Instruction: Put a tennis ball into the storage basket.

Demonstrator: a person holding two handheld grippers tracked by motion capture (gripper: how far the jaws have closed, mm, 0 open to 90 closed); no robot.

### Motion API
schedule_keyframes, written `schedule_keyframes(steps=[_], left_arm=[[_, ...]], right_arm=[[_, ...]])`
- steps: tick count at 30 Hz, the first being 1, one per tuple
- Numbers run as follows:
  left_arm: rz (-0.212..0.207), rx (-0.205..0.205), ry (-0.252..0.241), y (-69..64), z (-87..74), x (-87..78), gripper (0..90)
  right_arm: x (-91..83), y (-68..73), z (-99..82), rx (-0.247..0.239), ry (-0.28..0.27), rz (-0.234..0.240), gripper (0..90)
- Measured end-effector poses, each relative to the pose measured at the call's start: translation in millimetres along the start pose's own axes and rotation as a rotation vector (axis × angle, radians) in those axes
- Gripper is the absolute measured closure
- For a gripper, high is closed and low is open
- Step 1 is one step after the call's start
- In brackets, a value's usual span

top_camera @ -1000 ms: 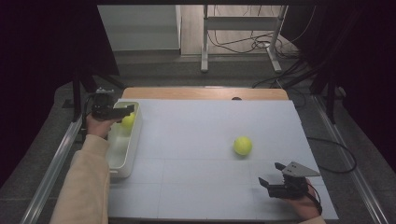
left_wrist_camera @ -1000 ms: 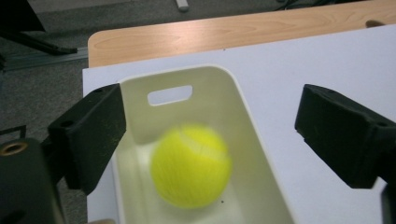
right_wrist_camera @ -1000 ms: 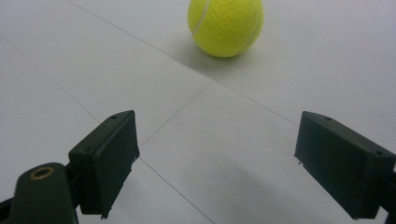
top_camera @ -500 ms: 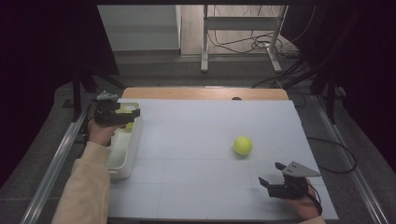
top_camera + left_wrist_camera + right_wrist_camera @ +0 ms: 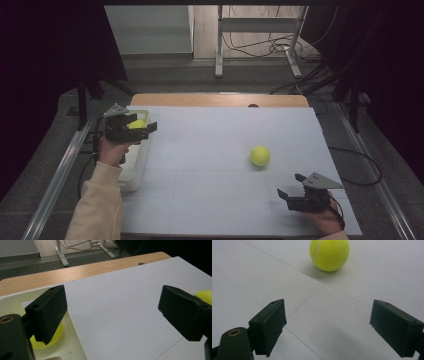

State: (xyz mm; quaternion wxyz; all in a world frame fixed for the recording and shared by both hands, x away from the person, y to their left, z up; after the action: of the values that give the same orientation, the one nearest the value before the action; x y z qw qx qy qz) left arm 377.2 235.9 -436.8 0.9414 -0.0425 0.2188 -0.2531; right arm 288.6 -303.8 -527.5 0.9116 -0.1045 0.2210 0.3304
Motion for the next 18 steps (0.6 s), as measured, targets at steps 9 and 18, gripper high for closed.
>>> schedule_keyframes(steps=[9, 18], left_arm=[[-0.044, 0.006, -0.017, -9.4, -2.4, 0.0, 9.4], [-0.11, 0.003, -0.046, -20.1, 0.2, 4.4, 10.0]], right_arm=[[1.6, -1.3, 1.6, 0.013, -0.008, -0.009, 13.9], [2.0, -2.3, 0.8, 0.013, -0.005, -0.017, 13.9]])
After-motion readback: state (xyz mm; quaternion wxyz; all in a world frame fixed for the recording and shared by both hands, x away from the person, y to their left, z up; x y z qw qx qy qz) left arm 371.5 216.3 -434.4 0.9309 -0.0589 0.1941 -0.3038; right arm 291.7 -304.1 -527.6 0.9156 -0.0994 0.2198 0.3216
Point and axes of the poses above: each handheld gripper's, and its own axes: x roughly forward along the jaws, z roughly out of its top, y roughly to its left, the point moved 3 cm from there along x, roughly forward along the jaws, and after that the axes turned 6 degrees about -y, right-handed, at the moved point
